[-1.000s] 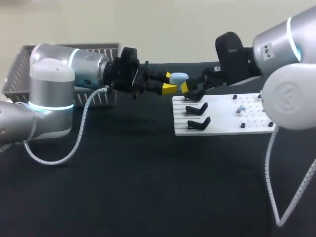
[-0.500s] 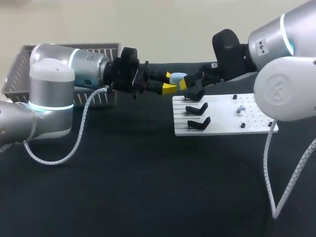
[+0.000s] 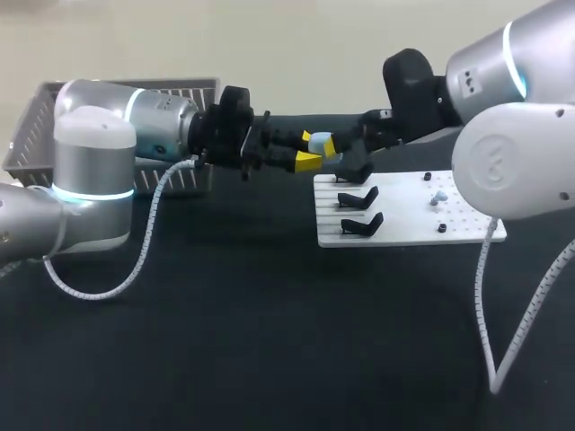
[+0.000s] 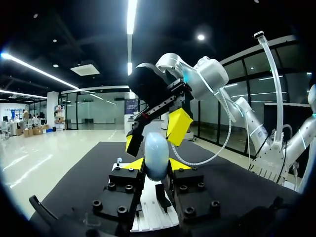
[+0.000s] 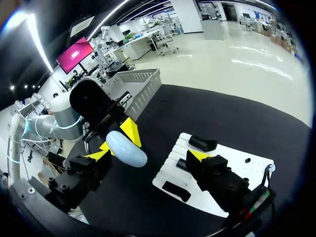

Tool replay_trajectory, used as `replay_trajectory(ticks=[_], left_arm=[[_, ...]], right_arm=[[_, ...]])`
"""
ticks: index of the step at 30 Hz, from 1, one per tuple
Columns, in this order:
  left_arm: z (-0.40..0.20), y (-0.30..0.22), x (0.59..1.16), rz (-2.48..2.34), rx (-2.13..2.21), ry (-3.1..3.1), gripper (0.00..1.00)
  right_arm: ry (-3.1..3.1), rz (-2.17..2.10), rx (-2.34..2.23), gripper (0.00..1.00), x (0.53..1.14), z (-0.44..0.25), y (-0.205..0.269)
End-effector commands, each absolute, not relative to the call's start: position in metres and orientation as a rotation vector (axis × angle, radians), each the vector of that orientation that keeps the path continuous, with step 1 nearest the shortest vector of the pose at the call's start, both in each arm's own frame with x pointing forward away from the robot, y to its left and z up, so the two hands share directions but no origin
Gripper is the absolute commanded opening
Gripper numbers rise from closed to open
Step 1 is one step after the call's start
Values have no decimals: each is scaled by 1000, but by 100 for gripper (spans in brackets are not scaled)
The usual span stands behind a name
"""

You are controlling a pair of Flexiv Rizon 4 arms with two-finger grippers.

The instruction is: Pick up each earbud case from the left stands, insert the matching earbuds, close the lid, and place the case in the box.

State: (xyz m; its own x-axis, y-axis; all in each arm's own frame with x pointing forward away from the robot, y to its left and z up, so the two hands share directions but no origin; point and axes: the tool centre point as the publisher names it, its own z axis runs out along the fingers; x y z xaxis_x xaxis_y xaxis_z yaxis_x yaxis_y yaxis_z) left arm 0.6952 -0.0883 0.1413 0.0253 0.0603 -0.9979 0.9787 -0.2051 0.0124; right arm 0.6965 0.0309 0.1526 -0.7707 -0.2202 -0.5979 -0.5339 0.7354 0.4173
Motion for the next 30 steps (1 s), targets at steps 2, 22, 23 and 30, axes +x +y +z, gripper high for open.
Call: replay_trajectory(ticks=[2,22,23,30], left_arm=[[141,-88,696,-1315,1417,1135,0],[141,-88,696,-1315,1417,1135,0],[141,-88,696,-1315,1417,1135,0],[141,-88,696,-1315,1417,1135,0]], right_arm=[[2415,759,-555,100,695,156,29],[2448,779,-564,100,696,143,31],[2449,778,-561,100,696,143,31],[2437,769,-544,100,700,147,28]])
